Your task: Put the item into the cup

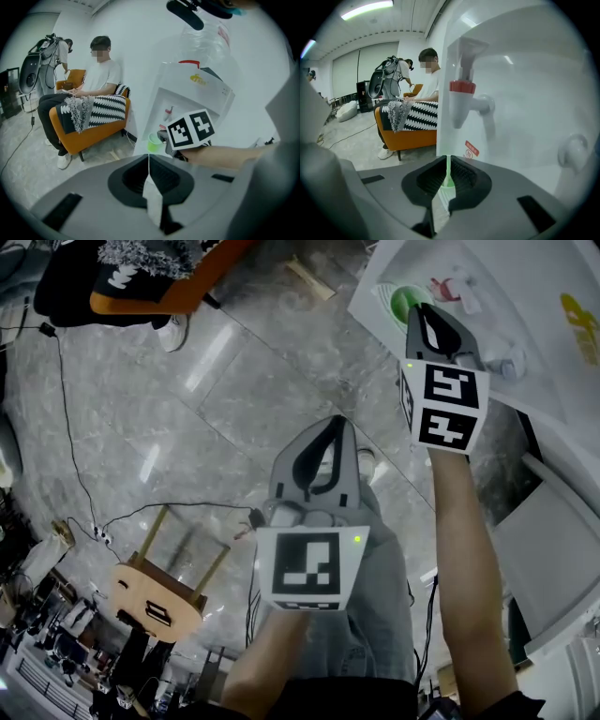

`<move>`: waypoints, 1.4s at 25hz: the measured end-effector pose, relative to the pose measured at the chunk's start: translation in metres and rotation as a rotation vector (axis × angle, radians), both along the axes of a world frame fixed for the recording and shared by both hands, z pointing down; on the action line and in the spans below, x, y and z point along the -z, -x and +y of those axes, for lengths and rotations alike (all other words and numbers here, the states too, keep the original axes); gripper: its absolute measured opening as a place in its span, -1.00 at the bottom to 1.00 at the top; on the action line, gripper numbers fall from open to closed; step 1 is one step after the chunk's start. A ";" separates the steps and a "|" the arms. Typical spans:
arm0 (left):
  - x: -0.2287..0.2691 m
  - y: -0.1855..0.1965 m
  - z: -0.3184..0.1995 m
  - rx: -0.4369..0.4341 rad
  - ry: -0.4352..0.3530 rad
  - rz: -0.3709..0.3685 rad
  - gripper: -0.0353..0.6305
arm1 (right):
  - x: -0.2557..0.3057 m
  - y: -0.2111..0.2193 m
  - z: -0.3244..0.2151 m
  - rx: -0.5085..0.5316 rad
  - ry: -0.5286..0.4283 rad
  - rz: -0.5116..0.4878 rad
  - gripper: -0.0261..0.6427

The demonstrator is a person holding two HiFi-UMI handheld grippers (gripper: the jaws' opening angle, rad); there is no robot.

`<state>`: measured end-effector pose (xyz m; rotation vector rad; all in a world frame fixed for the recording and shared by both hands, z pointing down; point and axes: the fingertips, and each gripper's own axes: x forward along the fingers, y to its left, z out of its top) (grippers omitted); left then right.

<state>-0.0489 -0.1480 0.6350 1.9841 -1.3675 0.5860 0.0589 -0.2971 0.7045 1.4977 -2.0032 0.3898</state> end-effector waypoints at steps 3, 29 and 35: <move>0.001 0.000 0.001 0.004 0.000 0.000 -0.85 | 0.003 -0.001 0.001 0.000 -0.010 0.009 -0.88; 0.020 -0.011 0.033 -0.013 -0.045 0.004 -0.85 | 0.094 -0.002 0.095 -0.023 -0.147 -0.199 -0.88; 0.022 -0.012 0.036 -0.009 -0.054 0.005 -0.85 | 0.107 -0.009 0.135 -0.047 -0.126 -0.245 -0.88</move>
